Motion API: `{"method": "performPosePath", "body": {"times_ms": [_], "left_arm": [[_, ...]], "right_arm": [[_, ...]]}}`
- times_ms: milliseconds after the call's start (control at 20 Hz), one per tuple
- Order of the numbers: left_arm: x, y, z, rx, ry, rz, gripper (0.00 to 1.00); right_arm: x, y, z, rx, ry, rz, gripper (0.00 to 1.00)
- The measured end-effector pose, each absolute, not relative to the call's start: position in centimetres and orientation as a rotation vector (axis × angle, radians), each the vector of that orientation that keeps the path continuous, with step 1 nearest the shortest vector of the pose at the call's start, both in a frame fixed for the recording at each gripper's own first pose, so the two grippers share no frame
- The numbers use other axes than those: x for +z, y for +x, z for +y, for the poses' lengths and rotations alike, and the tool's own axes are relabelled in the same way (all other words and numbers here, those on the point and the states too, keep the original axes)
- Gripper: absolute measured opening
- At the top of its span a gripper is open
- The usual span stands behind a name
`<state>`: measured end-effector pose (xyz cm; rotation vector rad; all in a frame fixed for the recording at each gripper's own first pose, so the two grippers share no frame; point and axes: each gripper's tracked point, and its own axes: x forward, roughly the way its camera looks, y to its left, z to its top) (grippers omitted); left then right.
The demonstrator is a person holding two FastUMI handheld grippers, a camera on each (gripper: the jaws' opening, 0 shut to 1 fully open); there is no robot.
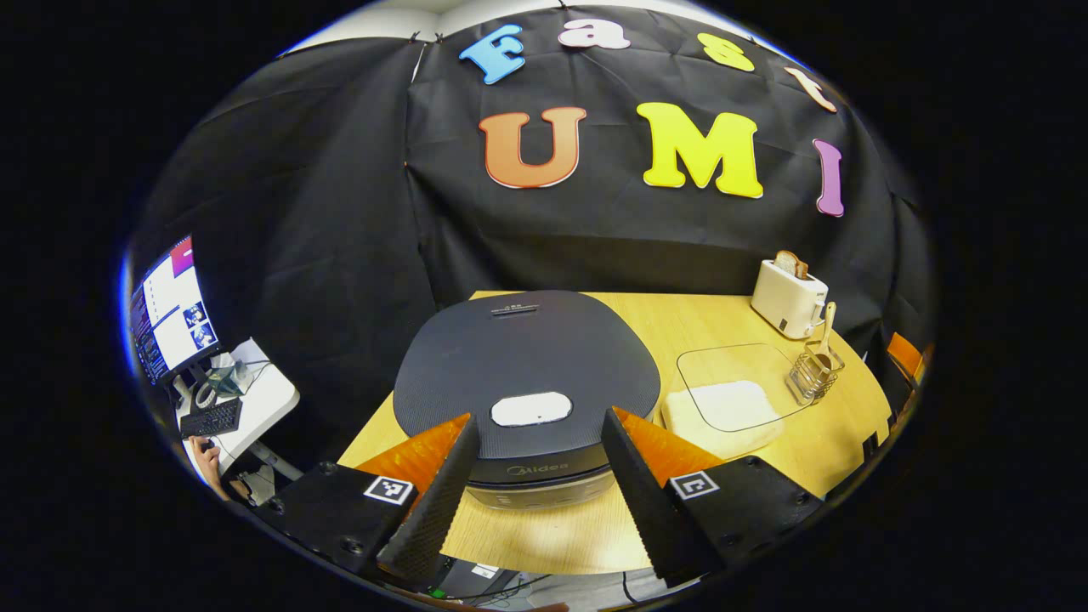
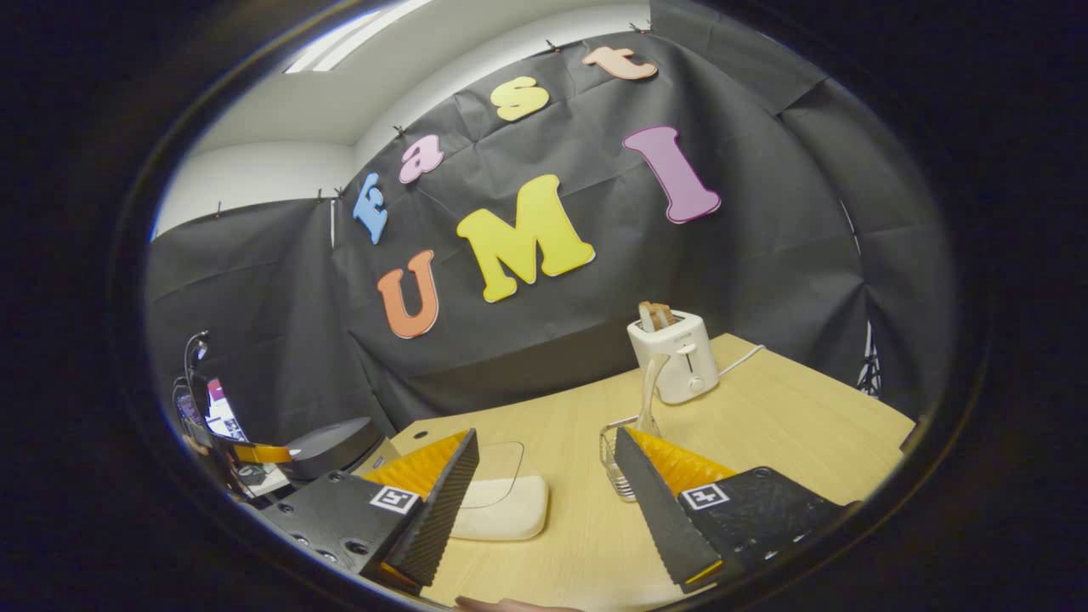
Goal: Close the left gripper, press the button to open the rice cooker; take a wooden spoon from the chopstick holder with the right hand, scoop a spoonful of rice and pour it into the rice cooker, then put the wooden spoon back into the chopstick holder.
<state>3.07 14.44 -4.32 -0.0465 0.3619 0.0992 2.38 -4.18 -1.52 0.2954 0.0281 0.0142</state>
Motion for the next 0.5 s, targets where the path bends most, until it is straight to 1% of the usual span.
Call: {"method": "performPosePath", "body": {"times_ms": [50, 200, 250, 350, 400, 450, 500], "left_arm": [[-4.3, 3.0, 14.5, 0.121, -0.040, 0.329, 0.93], [-4.2, 2.8, 14.5, 0.168, -0.033, 0.252, 0.94], [-4.3, 2.9, 14.4, 0.169, -0.028, 0.232, 0.93], [-4.3, 2.9, 14.3, 0.172, -0.038, 0.204, 0.91], [-4.4, 3.0, 14.3, 0.167, -0.035, 0.198, 0.91], [-5.2, 2.9, 14.2, 0.162, -0.042, 0.222, 0.90], [-5.0, 3.0, 14.1, 0.158, -0.044, 0.209, 0.90]], "right_arm": [[-1.6, 2.5, -4.3, 0.012, 0.297, 0.030, 0.96], [-1.9, 2.6, -4.1, 0.015, 0.300, 0.039, 0.96], [-2.0, 2.7, -4.1, 0.016, 0.302, 0.043, 0.92], [-2.3, 2.8, -3.8, 0.022, 0.304, 0.052, 0.92], [-2.5, 2.9, -3.7, 0.024, 0.305, 0.057, 0.96], [-2.6, 3.1, -3.6, 0.026, 0.305, 0.063, 0.96], [-2.7, 3.1, -3.4, 0.029, 0.306, 0.068, 0.96]]}}
